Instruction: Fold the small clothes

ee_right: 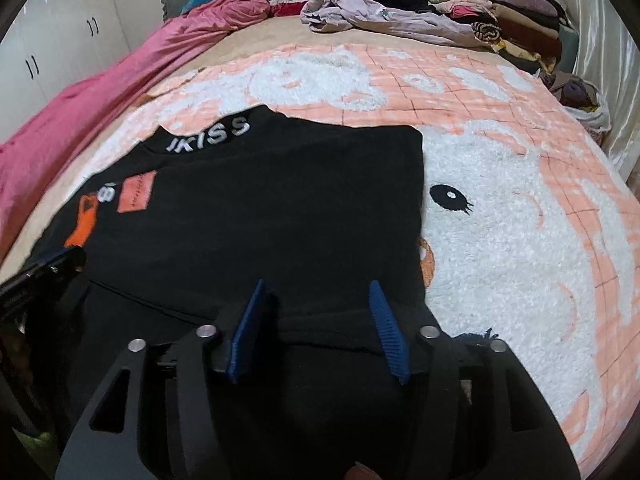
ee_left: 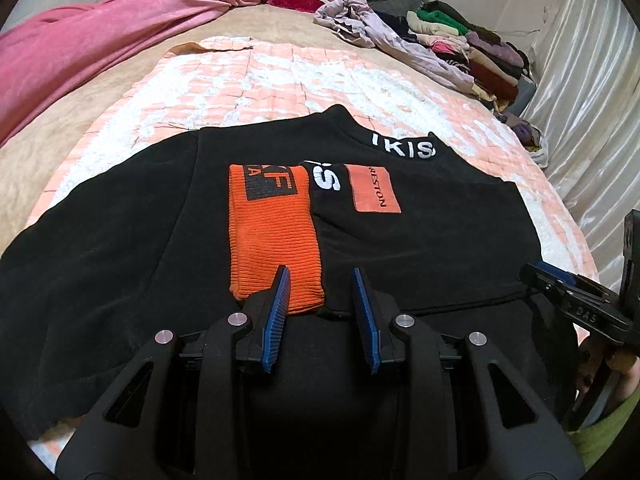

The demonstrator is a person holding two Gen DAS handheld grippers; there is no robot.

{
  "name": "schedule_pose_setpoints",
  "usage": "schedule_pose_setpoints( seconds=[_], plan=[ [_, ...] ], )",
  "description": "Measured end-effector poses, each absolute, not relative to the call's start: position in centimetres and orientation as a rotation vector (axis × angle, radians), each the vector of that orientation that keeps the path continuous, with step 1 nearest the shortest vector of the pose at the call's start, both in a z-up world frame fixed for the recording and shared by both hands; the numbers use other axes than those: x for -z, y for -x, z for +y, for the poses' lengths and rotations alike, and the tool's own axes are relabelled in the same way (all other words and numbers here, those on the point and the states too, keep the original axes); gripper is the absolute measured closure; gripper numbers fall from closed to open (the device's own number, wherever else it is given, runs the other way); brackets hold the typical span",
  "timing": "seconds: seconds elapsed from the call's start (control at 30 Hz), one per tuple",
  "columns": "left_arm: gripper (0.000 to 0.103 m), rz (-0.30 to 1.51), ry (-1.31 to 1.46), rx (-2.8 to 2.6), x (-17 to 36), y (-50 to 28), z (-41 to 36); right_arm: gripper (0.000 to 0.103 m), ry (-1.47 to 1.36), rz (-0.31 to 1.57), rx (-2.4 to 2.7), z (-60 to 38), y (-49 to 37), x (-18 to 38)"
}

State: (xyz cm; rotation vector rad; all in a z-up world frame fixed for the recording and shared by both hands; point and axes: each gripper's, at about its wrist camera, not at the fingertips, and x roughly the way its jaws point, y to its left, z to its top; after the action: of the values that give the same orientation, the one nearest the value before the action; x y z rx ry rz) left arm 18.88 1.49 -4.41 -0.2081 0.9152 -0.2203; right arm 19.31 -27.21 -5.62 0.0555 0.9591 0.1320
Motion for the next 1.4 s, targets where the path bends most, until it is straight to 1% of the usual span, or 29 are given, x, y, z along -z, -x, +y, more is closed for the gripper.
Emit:
schedule_pose_setpoints(
  seconds=[0.03, 0.1, 0.23, 0.33, 0.37, 0.4, 0.43, 0.47, 0.53, 0.67, 0.73, 0.8, 0.83, 1.1, 1.4],
  plan=[
    [0.076, 0.914, 0.211, 0.221, 4.3, -18.8, 1.5, 0.044, -0.060, 0.954, -0.133, -27.2, -19.1, 5.4],
    [0.070, 0.910, 0.220, 0.226, 4.1, -18.7, 1.5, 0.044, -0.056, 0.951, -0.136, -27.0, -18.9, 5.2],
    [0.065, 0.895, 0.212, 0.224, 3.7, -18.3, 1.5, 0.044, -0.058, 0.946, -0.140, -26.8, -18.6, 4.9],
    [0.059, 0.884, 0.212, 0.216, 3.4, -18.0, 1.7, 0.044, -0.057, 0.940, -0.147, -26.7, -18.3, 4.7],
    [0.056, 0.873, 0.189, 0.190, 3.2, -17.9, 1.7, 0.044, -0.057, 0.938, -0.149, -26.6, -18.3, 4.6],
    [0.051, 0.864, 0.168, 0.168, 3.1, -17.8, 1.8, 0.040, -0.058, 0.937, -0.150, -26.5, -18.3, 4.5],
    [0.049, 0.854, 0.146, 0.146, 3.0, -17.8, 1.8, 0.026, -0.061, 0.936, -0.153, -26.4, -18.2, 4.4],
    [0.049, 0.846, 0.137, 0.135, 2.9, -17.7, 2.0, 0.023, -0.066, 0.930, -0.155, -26.3, -18.1, 4.3],
    [0.048, 0.845, 0.164, 0.142, 2.8, -17.6, 2.4, 0.023, -0.073, 0.917, -0.167, -26.1, -17.9, 4.0],
    [0.039, 0.828, 0.156, 0.106, 2.6, -17.2, 3.1, 0.021, -0.058, 0.911, -0.175, -25.3, -17.7, 3.5],
    [0.034, 0.815, 0.147, 0.082, 2.4, -17.0, 3.6, 0.017, -0.051, 0.908, -0.177, -24.9, -17.5, 3.3],
    [0.023, 0.804, 0.154, 0.066, 2.3, -16.8, 4.0, 0.017, -0.049, 0.904, -0.179, -24.6, -17.4, 3.2],
    [0.021, 0.801, 0.157, 0.061, 2.2, -16.7, 4.3, 0.017, -0.050, 0.903, -0.182, -24.5, -17.3, 3.1],
    [0.014, 0.784, 0.191, 0.029, 1.9, -15.9, 5.8, 0.014, -0.040, 0.879, -0.204, -23.5, -16.5, 2.0],
    [0.010, 0.763, 0.203, -0.005, 1.3, -14.3, 7.4, 0.012, -0.024, 0.841, -0.253, -21.5, -15.6, 0.2]
  ],
)
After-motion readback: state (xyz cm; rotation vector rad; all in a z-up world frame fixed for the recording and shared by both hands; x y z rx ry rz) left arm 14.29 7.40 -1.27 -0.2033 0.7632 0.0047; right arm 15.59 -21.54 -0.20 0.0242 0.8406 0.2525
